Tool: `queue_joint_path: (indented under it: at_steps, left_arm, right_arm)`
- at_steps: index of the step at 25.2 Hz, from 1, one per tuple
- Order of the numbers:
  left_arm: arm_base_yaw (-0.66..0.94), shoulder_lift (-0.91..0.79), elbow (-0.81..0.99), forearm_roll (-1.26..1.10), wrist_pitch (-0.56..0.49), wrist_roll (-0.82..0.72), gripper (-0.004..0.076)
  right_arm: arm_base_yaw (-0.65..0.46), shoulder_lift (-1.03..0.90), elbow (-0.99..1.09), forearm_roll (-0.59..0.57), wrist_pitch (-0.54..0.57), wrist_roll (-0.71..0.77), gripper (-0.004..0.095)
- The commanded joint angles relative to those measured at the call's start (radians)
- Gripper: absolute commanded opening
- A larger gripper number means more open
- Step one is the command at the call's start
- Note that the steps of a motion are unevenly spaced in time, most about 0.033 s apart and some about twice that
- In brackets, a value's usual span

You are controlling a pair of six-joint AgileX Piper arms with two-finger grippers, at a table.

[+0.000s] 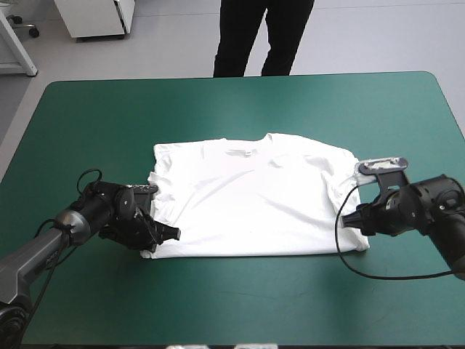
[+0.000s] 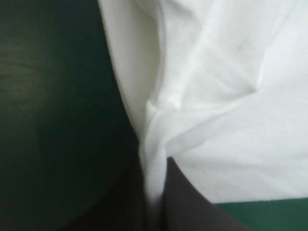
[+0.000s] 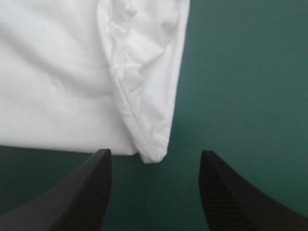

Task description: Fold the cloth

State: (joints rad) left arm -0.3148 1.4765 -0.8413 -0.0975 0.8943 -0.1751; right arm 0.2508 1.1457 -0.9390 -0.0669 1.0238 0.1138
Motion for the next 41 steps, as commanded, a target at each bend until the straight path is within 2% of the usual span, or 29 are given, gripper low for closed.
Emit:
queue_joint_path:
  at_steps: [1,9,19,20,22,23,24,25,31,36,41]
  left_arm:
    - [-0.004,0.0,-0.008,0.001,-0.053,-0.003,-0.0009]
    - [-0.004,0.0,-0.008,-0.007,-0.045,0.018,-0.0009]
    - [-0.004,0.0,-0.008,-0.007,-0.019,0.026,-0.0009]
    - [-0.004,0.0,-0.008,-0.007,-0.019,0.026,-0.0009]
    - [-0.004,0.0,-0.008,-0.007,-0.019,0.026,-0.0009]
    - [-0.004,0.0,-0.011,-0.007,-0.019,0.026,-0.0009]
    - [-0.004,0.0,-0.015,-0.003,-0.017,0.026,-0.0009]
    - [-0.004,-0.003,-0.022,0.001,-0.017,0.026,-0.0009]
    - [-0.004,-0.017,-0.092,0.019,0.014,0.031,-0.0009]
    - [-0.004,-0.096,-0.151,0.042,0.074,0.031,-0.0009]
    - [-0.004,-0.166,-0.2,0.042,0.126,0.031,-0.0009]
  right_arm:
    - [0.002,-0.015,0.084,0.035,-0.13,0.003,0.0515]
    - [-0.002,0.069,0.186,-0.054,-0.256,0.081,0.0516]
    - [-0.002,0.252,0.186,-0.014,-0.292,0.085,0.0507]
    - [-0.002,0.258,0.186,-0.012,-0.292,0.085,0.0492]
    - [-0.002,0.26,0.186,-0.004,-0.285,0.081,0.0352]
    - [-0.002,0.26,0.186,-0.004,-0.278,0.081,0.0201]
    - [-0.002,0.26,0.186,-0.004,-0.273,0.081,0.0118]
    - [-0.002,0.26,0.184,-0.004,-0.258,0.085,-0.0015]
    - [-0.002,0.193,0.104,-0.006,-0.176,0.097,-0.0017]
    - [-0.002,0.122,-0.002,-0.009,-0.064,0.097,-0.0017]
    - [-0.002,0.077,-0.086,-0.002,0.003,0.097,-0.0017]
